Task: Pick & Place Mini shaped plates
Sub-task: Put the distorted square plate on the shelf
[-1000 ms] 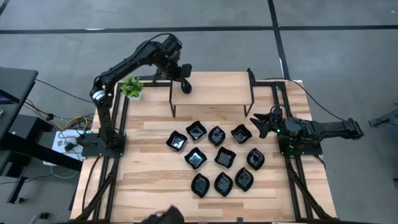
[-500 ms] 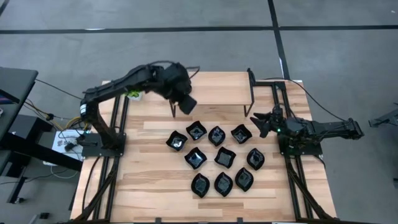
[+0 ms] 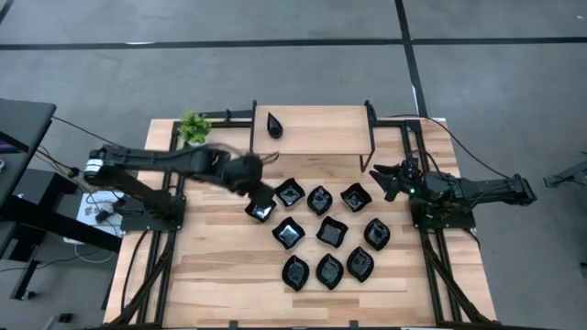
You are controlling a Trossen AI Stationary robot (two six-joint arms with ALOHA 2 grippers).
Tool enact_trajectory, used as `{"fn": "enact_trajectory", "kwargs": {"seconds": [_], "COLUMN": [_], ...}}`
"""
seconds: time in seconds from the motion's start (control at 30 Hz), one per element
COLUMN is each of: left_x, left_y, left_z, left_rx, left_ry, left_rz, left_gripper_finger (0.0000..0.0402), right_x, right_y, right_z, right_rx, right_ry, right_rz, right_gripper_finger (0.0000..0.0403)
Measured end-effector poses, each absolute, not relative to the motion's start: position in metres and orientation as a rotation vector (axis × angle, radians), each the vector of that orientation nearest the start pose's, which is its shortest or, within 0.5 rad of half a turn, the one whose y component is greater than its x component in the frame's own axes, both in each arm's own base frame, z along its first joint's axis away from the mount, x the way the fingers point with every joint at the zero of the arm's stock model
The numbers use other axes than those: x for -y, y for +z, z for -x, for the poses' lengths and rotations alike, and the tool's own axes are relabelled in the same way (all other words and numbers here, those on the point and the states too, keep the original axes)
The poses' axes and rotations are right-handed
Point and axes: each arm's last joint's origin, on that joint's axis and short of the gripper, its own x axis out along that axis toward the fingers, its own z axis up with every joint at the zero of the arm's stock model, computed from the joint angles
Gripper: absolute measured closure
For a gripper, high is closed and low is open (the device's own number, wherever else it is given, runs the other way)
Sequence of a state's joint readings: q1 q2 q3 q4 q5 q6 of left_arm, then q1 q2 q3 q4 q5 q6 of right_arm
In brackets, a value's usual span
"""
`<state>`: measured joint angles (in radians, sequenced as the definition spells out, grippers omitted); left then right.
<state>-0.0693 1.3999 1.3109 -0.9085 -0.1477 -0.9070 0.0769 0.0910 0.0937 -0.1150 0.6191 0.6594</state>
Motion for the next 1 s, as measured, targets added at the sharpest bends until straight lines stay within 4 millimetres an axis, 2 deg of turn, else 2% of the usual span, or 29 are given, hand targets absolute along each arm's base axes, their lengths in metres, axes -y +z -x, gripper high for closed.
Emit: {"fn": "enact_trajectory", "kwargs": {"seconds": [0.2, 0.37, 0.53, 0.7, 1.0], "left_x": [0.041, 0.051, 0.051, 0.047, 0.041], "left_y": [0.275, 0.243, 0.217, 0.191, 0.170], "left_z": [-0.239, -0.208, -0.185, -0.165, -0.146], "left_rx": [-0.694, -0.621, -0.516, -0.533, -0.514], "left_ry": [0.478, 0.446, 0.429, 0.423, 0.409], "left_rz": [0.763, 0.791, 0.806, 0.821, 0.835], "left_gripper_finger": [0.0357, 0.0357, 0.0357, 0.0357, 0.0357], "right_x": [0.009, 0.008, 0.008, 0.008, 0.004], "right_y": [0.178, 0.178, 0.180, 0.186, 0.195], "right_z": [-0.094, -0.094, -0.095, -0.095, -0.097], "right_rx": [0.069, 0.069, 0.099, 0.155, 0.193], "right_ry": [-0.521, -0.509, -0.501, -0.450, -0.289], "right_rz": [-0.630, -0.632, -0.688, -0.730, -0.738], "right_gripper_finger": [0.0182, 0.0182, 0.0182, 0.0182, 0.0182]}}
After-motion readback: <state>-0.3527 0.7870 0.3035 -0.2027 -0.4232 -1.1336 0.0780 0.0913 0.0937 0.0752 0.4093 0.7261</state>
